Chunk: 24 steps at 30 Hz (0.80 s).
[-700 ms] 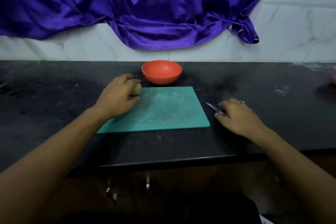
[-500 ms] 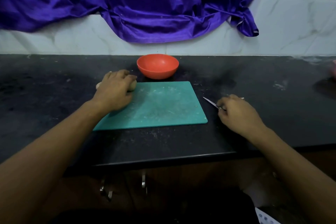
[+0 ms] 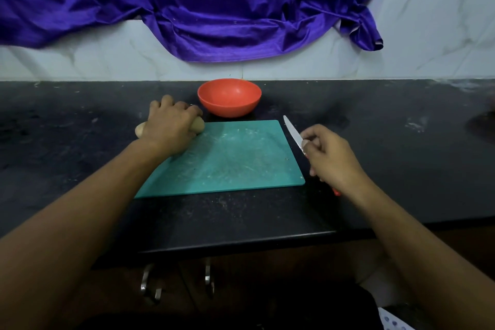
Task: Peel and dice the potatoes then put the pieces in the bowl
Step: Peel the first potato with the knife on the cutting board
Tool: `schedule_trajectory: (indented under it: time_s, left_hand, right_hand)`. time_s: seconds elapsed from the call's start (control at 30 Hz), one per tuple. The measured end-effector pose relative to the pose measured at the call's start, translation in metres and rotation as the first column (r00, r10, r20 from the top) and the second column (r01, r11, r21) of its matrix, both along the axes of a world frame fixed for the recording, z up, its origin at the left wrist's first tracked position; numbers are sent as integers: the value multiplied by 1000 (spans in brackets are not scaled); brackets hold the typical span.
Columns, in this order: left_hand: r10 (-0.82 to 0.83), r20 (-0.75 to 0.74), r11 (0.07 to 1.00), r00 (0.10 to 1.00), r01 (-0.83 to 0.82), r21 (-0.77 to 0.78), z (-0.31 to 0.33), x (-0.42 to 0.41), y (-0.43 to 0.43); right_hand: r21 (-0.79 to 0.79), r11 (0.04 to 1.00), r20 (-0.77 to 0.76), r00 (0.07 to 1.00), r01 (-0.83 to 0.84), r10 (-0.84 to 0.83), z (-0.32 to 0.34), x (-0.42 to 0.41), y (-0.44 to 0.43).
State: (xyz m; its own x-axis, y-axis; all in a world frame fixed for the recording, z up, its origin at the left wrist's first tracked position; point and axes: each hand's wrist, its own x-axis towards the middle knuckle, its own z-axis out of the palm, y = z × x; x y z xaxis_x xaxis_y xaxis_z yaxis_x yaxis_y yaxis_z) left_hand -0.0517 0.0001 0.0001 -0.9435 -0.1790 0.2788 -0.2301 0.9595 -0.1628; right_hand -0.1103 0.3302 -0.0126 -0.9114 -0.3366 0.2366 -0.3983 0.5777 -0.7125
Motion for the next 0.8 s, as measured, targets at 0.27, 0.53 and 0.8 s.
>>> schedule_trajectory:
  time_s: [0.27, 0.53, 0.8]
  left_hand:
    - [-161, -113, 952, 980, 184, 244, -9, 10, 27]
    - [-272, -249, 740, 930, 367, 564, -28, 13, 46]
    - [-241, -311, 578, 919, 393, 715, -36, 22, 40]
  right_hand:
    - [-253, 962, 361, 912, -105, 194, 15, 1, -31]
    - [-198, 962, 176, 958, -191, 226, 16, 18, -42]
    - [-67, 978, 146, 968, -195, 203, 10, 21, -58]
